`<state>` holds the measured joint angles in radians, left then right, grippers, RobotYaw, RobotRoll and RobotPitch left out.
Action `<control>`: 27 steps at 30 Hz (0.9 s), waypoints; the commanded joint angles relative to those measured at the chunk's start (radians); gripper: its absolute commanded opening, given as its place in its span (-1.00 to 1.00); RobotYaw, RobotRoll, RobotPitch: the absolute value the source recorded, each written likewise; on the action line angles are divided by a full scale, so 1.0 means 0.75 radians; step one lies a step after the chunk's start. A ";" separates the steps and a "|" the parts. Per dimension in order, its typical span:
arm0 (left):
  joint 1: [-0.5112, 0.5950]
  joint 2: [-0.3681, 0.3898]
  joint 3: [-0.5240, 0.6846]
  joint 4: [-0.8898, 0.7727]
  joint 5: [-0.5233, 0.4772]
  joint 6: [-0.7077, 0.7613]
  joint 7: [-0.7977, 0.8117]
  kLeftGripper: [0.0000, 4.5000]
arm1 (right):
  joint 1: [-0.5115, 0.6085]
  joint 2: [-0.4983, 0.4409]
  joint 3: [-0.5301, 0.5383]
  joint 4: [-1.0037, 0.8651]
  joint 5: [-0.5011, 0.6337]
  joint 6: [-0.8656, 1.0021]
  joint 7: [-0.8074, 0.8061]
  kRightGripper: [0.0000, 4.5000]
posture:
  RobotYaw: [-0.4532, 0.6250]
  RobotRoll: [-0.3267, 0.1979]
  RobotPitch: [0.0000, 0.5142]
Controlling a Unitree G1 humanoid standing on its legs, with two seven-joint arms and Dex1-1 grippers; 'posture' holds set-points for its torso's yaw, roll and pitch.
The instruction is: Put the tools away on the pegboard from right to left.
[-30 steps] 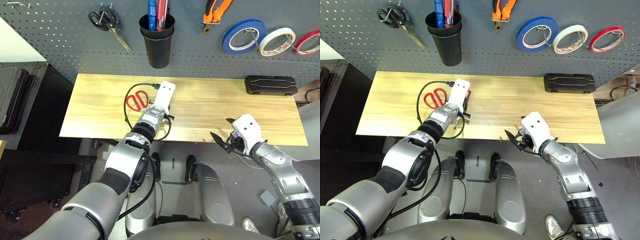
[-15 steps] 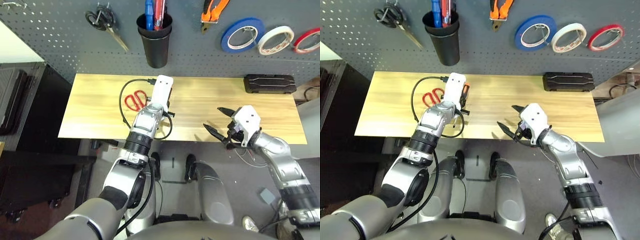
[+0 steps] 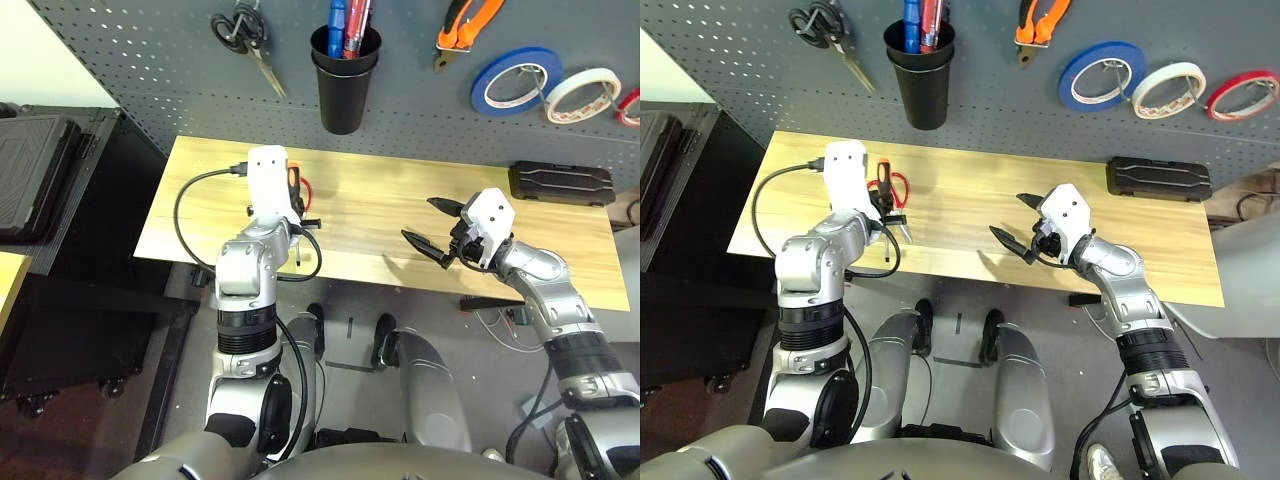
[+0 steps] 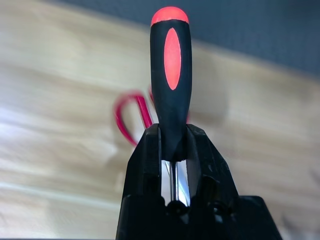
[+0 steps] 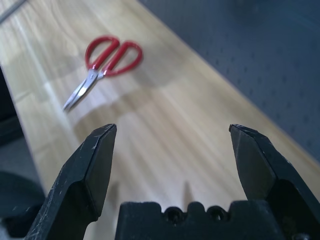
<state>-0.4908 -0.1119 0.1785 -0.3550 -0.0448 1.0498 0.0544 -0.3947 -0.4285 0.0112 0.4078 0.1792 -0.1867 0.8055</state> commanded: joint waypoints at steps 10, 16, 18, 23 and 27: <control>0.089 0.036 0.079 -0.260 -0.170 -0.422 -0.051 -0.76 | -0.096 -0.035 -0.125 0.227 0.122 -0.202 0.159 1.00 | 0.52 0.25 0.12; -0.008 0.071 0.101 -0.283 -0.272 -0.502 -0.053 -0.76 | -0.094 -0.077 -0.245 0.180 0.283 -0.175 0.275 1.00 | 0.48 0.25 0.11; -0.051 0.085 0.107 -0.270 -0.296 -0.508 -0.044 -0.76 | -0.087 -0.097 -0.266 0.147 0.315 -0.146 0.297 1.00 | 0.45 0.25 0.10; -0.137 0.111 0.112 -0.242 -0.348 -0.515 -0.037 -0.76 | -0.059 -0.121 -0.320 0.047 0.390 -0.075 0.307 1.00 | 0.39 0.25 0.07; -0.206 0.131 0.104 -0.201 -0.374 -0.522 -0.039 -0.76 | -0.027 -0.127 -0.373 -0.035 0.454 -0.060 0.321 1.00 | 0.34 0.25 0.06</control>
<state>-0.6369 -0.0176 0.2592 -0.5222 -0.3040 0.6705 0.0192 -0.4422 -0.5088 -0.2402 0.4118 0.4955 -0.2374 1.0362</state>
